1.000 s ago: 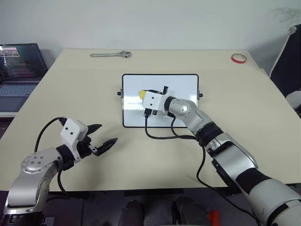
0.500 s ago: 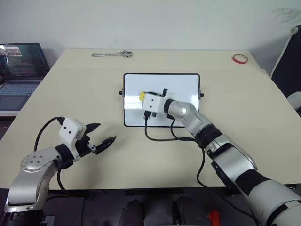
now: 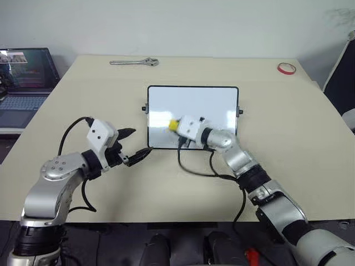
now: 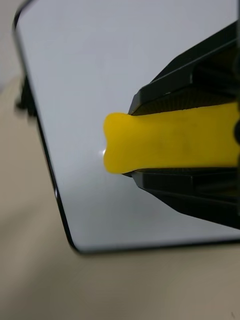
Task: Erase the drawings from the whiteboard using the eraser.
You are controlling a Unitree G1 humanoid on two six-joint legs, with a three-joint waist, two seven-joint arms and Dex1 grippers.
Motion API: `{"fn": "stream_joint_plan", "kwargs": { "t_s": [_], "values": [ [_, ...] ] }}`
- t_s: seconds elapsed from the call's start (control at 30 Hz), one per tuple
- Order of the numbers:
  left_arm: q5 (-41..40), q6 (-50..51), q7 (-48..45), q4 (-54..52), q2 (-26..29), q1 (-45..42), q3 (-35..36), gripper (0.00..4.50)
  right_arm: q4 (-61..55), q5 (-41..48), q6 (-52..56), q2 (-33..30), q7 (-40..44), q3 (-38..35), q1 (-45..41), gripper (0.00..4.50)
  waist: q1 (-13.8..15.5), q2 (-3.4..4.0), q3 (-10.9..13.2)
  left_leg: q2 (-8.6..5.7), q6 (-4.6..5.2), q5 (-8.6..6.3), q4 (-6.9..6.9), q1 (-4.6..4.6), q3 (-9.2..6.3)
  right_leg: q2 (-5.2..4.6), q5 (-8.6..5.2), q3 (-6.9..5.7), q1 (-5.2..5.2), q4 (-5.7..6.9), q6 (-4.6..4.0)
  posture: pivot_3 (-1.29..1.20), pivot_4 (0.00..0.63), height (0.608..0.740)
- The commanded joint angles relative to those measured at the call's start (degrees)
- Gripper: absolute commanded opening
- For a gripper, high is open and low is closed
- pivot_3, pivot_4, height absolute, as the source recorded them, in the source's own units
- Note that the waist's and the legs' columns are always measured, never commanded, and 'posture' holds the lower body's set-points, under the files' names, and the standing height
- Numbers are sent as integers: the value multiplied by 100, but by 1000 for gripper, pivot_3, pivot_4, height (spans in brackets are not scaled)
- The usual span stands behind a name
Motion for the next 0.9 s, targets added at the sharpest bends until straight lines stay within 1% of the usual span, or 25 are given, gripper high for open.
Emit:
{"fn": "stream_joint_plan", "kwargs": {
  "t_s": [0.03, 0.1, 0.17, 0.23, 0.3, 0.37, 0.47, 0.53, 0.6, 0.73, 0.9],
  "values": [
    [-26, 4, -135, -114, 28, -376, -220, 4500, -1928, 755, 1223, 41, -186, -815, 476, 1090, 15, -1, -1, 0, -1, 1, 2, -25, -8, 0, 0, -9, -20, 0, 0, 0, 150, 740],
    [-4, -16, -227, -80, 1, -613, -406, 4500, -2920, 846, 1942, -69, -332, -1111, 836, 1090, 55, 0, 0, 1, -2, 1, 0, -57, -11, 0, -1, -14, -52, 0, 1, 0, 150, 740],
    [8, -13, -403, -45, -24, -900, -674, 4500, -4083, 1077, 2973, -192, -401, -1550, 1311, 1090, 84, 3, 1, 2, -5, -1, -2, -64, -8, 0, -4, -20, -57, -6, 0, 0, 150, 740],
    [76, -72, -641, 30, -19, -1158, -964, 4500, -4982, 1230, 3712, -422, -407, -1884, 1773, 1090, 97, 3, 2, 1, -7, -2, -2, -80, -13, 0, -7, -36, -59, -17, -1, 0, 150, 740],
    [132, -135, -927, 174, -29, -1407, -1227, 4500, -5628, 1181, 4334, -577, -635, -2240, 2194, 1090, 98, 6, 3, -5, -6, -2, -1, -84, -15, -1, -8, -61, -58, -22, -1, 0, 150, 740],
    [140, -195, -1212, 324, -89, -1640, -1460, 4500, -5991, 1152, 4759, -682, -792, -2432, 2485, 1090, 90, 8, 5, -12, -6, -2, 1, -83, -14, -1, -8, -66, -57, -20, -1, 0, 150, 740],
    [167, -340, -1619, 577, -231, -1977, -1797, 4500, -6197, 1068, 5035, -856, -975, -2501, 2909, 1090, 44, 10, 6, -20, -6, -1, 4, -74, -4, 8, -7, -62, -56, -10, -2, 0, 150, 740],
    [343, -529, -1956, 908, -491, -2390, -2242, 4500, -6056, 1006, 5114, -732, -1251, -2635, 3306, 1090, 65, 9, 5, -24, -5, -1, 4, -67, -4, 16, -10, -64, -53, -3, -5, 0, 150, 740],
    [519, -706, -2173, 1218, -701, -2678, -2512, 4500, -5879, 1038, 5048, -617, -1441, -2607, 3468, 1090, 78, 11, 6, -24, -5, -1, 4, -64, -8, 25, -12, -70, -48, -3, -8, 0, 150, 740],
    [710, -926, -2446, 1719, -1098, -3116, -2787, 4500, -5440, 1117, 4934, -357, -1775, -2575, 3503, 1090, 20, 12, 6, -31, -5, -1, 6, -63, 5, 27, -12, -58, -49, 0, -8, 0, 150, 740],
    [971, -1321, -2612, 2283, -1579, -3509, -2997, 4500, -4758, 1199, 4639, -311, -2025, -2702, 3388, 1090, 11, 13, 7, -31, -4, -1, 5, -64, 2, 29, -12, -63, -50, 1, -9, 0, 150, 740]
  ]
}}
